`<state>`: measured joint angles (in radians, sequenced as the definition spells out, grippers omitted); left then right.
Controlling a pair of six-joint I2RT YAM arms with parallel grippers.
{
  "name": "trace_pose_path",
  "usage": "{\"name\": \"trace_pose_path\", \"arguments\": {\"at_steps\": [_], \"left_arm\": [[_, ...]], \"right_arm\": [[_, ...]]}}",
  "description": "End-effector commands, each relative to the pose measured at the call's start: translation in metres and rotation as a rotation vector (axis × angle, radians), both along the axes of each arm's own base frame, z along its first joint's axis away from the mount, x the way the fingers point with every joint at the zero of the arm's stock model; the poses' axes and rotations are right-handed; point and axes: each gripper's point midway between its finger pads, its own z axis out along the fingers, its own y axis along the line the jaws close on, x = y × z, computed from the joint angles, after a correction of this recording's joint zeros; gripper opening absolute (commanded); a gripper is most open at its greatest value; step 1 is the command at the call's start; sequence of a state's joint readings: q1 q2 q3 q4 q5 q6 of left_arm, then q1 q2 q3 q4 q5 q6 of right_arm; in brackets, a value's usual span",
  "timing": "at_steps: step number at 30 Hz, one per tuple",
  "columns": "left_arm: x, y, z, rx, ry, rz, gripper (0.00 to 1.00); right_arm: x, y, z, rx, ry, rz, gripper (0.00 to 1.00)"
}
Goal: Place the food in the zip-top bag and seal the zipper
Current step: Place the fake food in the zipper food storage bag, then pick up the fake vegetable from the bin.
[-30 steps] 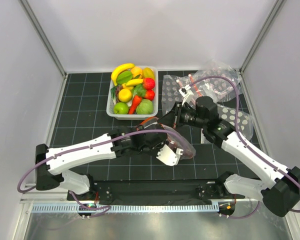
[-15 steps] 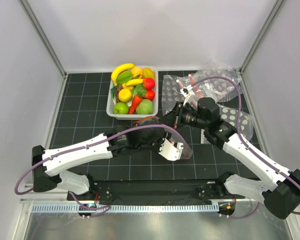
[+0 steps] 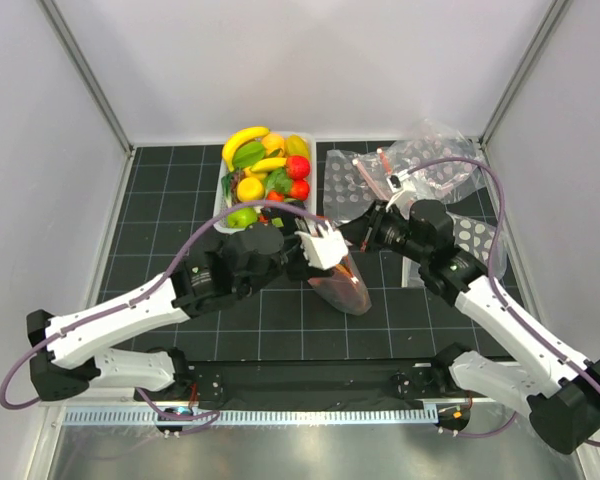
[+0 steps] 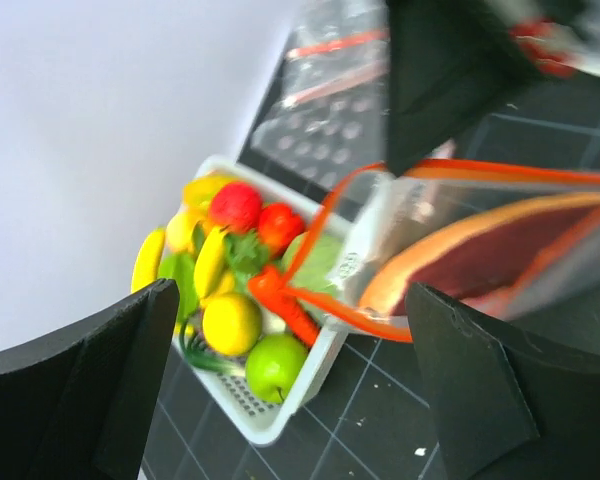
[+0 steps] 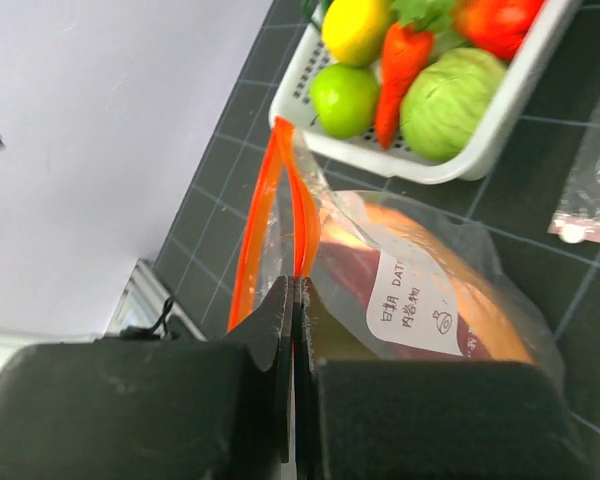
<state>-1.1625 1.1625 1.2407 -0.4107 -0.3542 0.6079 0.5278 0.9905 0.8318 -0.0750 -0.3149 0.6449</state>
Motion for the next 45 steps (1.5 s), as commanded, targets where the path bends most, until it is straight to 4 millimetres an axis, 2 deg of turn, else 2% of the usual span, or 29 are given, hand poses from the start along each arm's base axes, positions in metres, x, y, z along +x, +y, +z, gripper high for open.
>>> {"name": "trace_pose_path", "arguments": {"at_steps": [1, 2, 3, 4, 6, 8, 10, 11, 14, 18, 19, 23, 24, 26, 27, 29, 31, 36, 41, 45], "left_arm": [[0.031, 0.021, 0.066, -0.359, -0.006, 0.338, 1.0], [0.037, 0.021, 0.065, -0.394, 0.012, 0.404, 1.0], [0.042, 0.03, 0.065, -0.464, 0.04, 0.513, 1.0], [0.043, 0.032, 0.075, -0.517, 0.067, 0.546, 1.0], [0.048, 0.031, 0.067, -0.578, 0.127, 0.626, 1.0], [0.058, 0.037, 0.061, -0.624, 0.146, 0.69, 1.0], [0.067, 0.039, 0.048, -0.667, 0.195, 0.725, 1.0], [0.08, 0.051, 0.041, -0.684, 0.214, 0.767, 1.0], [0.1, 0.062, 0.013, -0.743, 0.325, 0.814, 1.0], [0.124, 0.06, -0.029, -0.744, 0.459, 0.825, 1.0], [0.136, 0.066, -0.047, -0.722, 0.465, 0.856, 1.0], [0.158, 0.073, -0.078, -0.653, 0.449, 0.895, 1.0], [0.162, 0.075, -0.08, -0.63, 0.426, 0.907, 0.99], [0.167, 0.072, -0.093, -0.592, 0.422, 0.911, 0.98], [0.17, 0.072, -0.097, -0.576, 0.411, 0.912, 0.95], [0.177, 0.069, -0.112, -0.526, 0.412, 0.924, 0.83], [0.182, 0.071, -0.118, -0.494, 0.396, 0.944, 0.76], [0.198, 0.076, -0.14, -0.425, 0.377, 0.999, 0.68], [0.214, 0.079, -0.151, -0.432, 0.373, 0.999, 0.58], [0.226, 0.079, -0.161, -0.436, 0.355, 0.982, 0.56]], "right_arm": [[0.011, -0.023, 0.017, -0.025, -0.086, -0.131, 0.01], [0.01, -0.03, 0.023, -0.03, -0.115, -0.154, 0.01], [0.014, -0.04, 0.021, -0.056, -0.117, -0.216, 0.01], [0.015, -0.048, 0.023, -0.068, -0.137, -0.25, 0.01], [0.017, -0.074, 0.029, -0.092, -0.172, -0.377, 0.01], [0.016, -0.089, 0.031, -0.112, -0.199, -0.438, 0.01], [0.012, -0.103, 0.039, -0.11, -0.23, -0.497, 0.01], [0.01, -0.106, 0.04, -0.11, -0.236, -0.503, 0.01], [0.009, -0.113, 0.043, -0.119, -0.25, -0.531, 0.01], [0.014, -0.114, 0.036, -0.147, -0.236, -0.545, 0.01], [0.015, -0.113, 0.033, -0.154, -0.227, -0.545, 0.01], [0.018, -0.107, 0.028, -0.159, -0.216, -0.516, 0.01], [0.018, -0.106, 0.029, -0.156, -0.216, -0.512, 0.01], [0.018, -0.105, 0.027, -0.157, -0.217, -0.51, 0.01], [0.018, -0.105, 0.027, -0.156, -0.218, -0.51, 0.01], [0.018, -0.105, 0.025, -0.159, -0.216, -0.511, 0.01], [0.017, -0.104, 0.025, -0.154, -0.216, -0.503, 0.01], [0.018, -0.102, 0.023, -0.158, -0.212, -0.493, 0.01], [0.019, -0.101, 0.021, -0.158, -0.211, -0.49, 0.01], [0.02, -0.099, 0.019, -0.159, -0.208, -0.483, 0.01]]}}
